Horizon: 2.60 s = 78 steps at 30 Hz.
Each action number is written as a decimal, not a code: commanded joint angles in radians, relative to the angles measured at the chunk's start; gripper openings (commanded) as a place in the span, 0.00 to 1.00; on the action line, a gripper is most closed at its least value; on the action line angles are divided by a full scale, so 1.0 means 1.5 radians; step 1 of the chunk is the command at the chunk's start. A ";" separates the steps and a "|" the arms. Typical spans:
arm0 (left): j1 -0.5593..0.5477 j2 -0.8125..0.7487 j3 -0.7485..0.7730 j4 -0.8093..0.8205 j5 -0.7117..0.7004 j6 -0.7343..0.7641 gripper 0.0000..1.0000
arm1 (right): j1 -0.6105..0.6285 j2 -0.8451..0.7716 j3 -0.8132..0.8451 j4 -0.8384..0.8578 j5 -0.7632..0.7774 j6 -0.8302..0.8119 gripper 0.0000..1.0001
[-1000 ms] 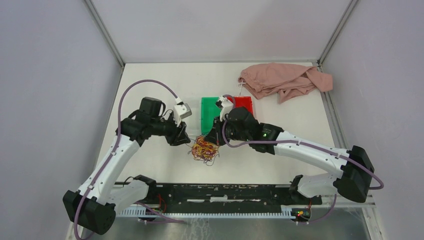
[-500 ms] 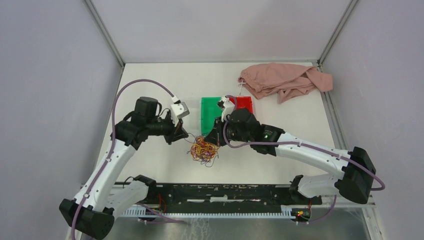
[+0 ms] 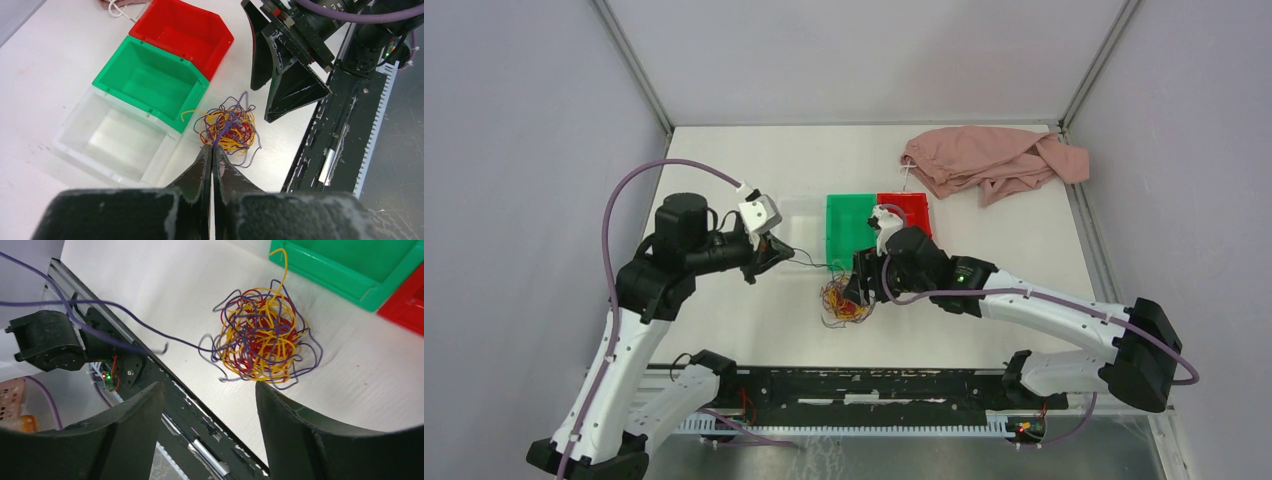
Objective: Untangle the cables
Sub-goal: Untie the cable.
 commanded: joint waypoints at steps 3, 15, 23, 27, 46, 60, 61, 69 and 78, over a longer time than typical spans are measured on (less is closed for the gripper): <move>-0.002 -0.001 0.049 0.018 0.038 -0.038 0.03 | 0.005 -0.052 0.058 -0.005 0.023 -0.044 0.77; -0.002 0.007 0.109 0.060 0.035 -0.083 0.03 | 0.090 -0.049 0.039 0.190 -0.006 -0.137 0.77; -0.002 0.028 0.164 0.065 0.045 -0.106 0.03 | 0.100 0.063 0.115 0.195 0.079 -0.139 0.73; -0.002 0.036 0.204 0.066 0.048 -0.115 0.03 | 0.100 0.099 0.131 0.211 0.086 -0.123 0.65; -0.002 0.093 0.382 0.157 0.022 -0.181 0.03 | 0.099 0.174 0.076 0.323 0.093 0.001 0.48; -0.002 0.125 0.453 0.174 0.008 -0.229 0.03 | 0.099 0.198 0.085 0.342 0.117 0.023 0.55; -0.002 0.122 0.448 0.174 0.010 -0.230 0.03 | 0.099 0.190 0.080 0.340 0.122 0.021 0.58; -0.002 0.121 0.440 0.185 0.019 -0.248 0.03 | 0.100 0.141 0.108 0.275 0.163 -0.037 0.62; -0.002 0.127 0.433 0.196 0.012 -0.284 0.03 | 0.102 0.180 0.129 0.271 0.157 -0.053 0.54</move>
